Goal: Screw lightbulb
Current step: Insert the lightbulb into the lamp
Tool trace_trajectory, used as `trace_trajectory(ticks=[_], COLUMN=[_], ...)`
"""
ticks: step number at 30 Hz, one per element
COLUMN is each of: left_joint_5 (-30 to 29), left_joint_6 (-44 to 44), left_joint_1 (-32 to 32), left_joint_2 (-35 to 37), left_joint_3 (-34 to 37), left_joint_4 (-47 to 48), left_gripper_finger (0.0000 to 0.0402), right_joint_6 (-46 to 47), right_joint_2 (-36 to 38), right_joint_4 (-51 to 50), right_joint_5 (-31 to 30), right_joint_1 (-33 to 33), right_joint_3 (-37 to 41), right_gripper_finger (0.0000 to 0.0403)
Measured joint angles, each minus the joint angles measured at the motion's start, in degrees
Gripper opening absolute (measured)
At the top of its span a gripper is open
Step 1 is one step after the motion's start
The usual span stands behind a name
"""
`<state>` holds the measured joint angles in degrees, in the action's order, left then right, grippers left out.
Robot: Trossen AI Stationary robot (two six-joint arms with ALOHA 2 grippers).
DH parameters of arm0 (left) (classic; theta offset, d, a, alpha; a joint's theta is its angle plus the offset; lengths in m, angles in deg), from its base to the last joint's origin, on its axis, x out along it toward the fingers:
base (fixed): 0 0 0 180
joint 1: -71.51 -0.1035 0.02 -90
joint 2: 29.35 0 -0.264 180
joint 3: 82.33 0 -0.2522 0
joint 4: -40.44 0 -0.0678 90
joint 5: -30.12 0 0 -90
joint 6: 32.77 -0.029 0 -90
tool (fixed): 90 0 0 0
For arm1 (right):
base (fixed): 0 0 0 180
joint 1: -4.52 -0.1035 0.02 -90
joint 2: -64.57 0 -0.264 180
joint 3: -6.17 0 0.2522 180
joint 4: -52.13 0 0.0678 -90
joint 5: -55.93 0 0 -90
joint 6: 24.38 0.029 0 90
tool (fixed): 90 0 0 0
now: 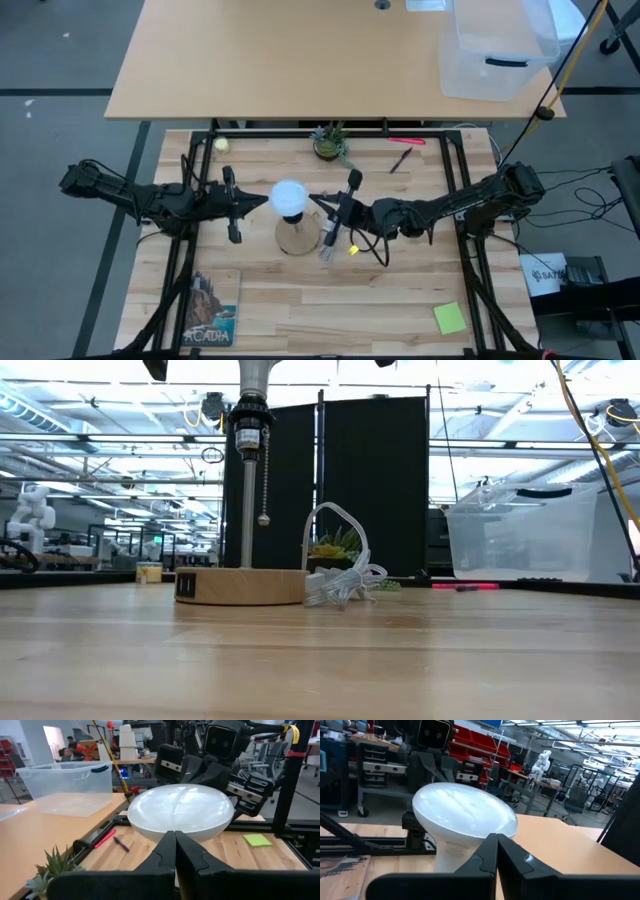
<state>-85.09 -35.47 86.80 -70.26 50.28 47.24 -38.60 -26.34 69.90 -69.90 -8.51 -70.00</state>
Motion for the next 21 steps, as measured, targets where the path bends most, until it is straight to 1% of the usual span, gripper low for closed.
trace_trajectory(ticks=[21], left_joint_5=[0.8], left_joint_6=[-1.0], left_joint_1=[-5.3], left_joint_2=[0.7], left_joint_3=[0.0], left_joint_4=[0.2], left_gripper_finger=[0.0], right_joint_6=[0.0], right_joint_2=[0.0], right_joint_4=[-2.4], right_joint_5=[0.1], right_joint_1=[-3.3], right_joint_3=[0.0], right_gripper_finger=[0.0])
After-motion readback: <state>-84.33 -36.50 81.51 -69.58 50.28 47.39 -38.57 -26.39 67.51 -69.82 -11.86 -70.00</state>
